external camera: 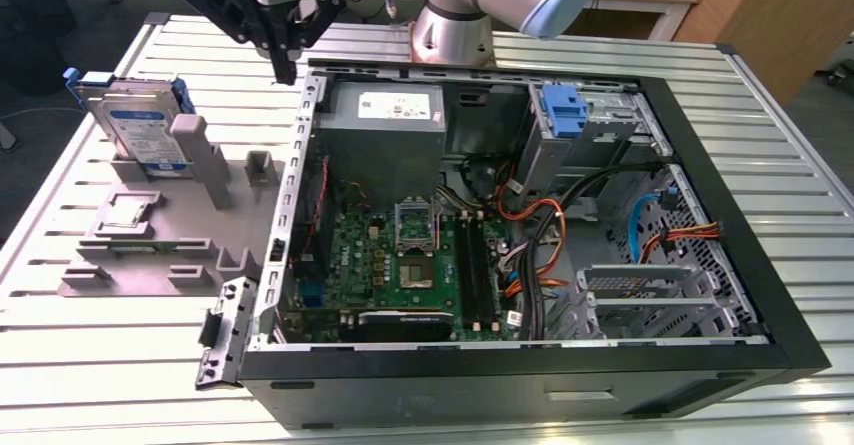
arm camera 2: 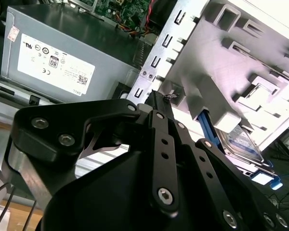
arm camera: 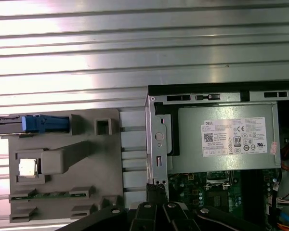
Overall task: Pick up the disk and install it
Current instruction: 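Reach for the disk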
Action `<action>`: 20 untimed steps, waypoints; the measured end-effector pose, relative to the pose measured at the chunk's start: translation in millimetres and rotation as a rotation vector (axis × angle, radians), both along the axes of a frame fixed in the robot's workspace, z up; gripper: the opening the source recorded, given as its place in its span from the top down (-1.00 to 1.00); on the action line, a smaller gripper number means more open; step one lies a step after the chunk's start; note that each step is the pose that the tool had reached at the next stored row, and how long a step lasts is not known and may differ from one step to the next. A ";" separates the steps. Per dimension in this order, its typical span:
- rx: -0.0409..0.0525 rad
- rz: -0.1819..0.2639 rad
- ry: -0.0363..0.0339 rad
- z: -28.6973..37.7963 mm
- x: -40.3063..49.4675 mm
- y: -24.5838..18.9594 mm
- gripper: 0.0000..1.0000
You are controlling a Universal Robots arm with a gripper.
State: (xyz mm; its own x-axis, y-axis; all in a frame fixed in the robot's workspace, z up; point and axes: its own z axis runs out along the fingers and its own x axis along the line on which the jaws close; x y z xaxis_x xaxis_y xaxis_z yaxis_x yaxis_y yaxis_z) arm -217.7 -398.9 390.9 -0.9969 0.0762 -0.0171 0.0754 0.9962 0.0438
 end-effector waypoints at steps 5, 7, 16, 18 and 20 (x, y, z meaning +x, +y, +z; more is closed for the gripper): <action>0.0000 0.000 0.0013 -0.2 -2.3 0.0 0.79; 0.0001 0.000 0.0017 -0.4 -3.1 0.0 0.79; 0.0000 0.000 0.0023 -0.4 -4.5 0.0 0.79; 0.0000 0.000 0.0023 -0.4 -6.3 0.2 0.79; 0.0000 0.000 0.0026 -0.4 -10.2 0.6 0.79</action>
State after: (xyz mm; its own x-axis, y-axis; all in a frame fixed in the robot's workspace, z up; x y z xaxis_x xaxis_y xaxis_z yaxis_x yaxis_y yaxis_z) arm -227.9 -398.3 390.5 -0.9970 0.0763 -0.0145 0.0756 0.9962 0.0436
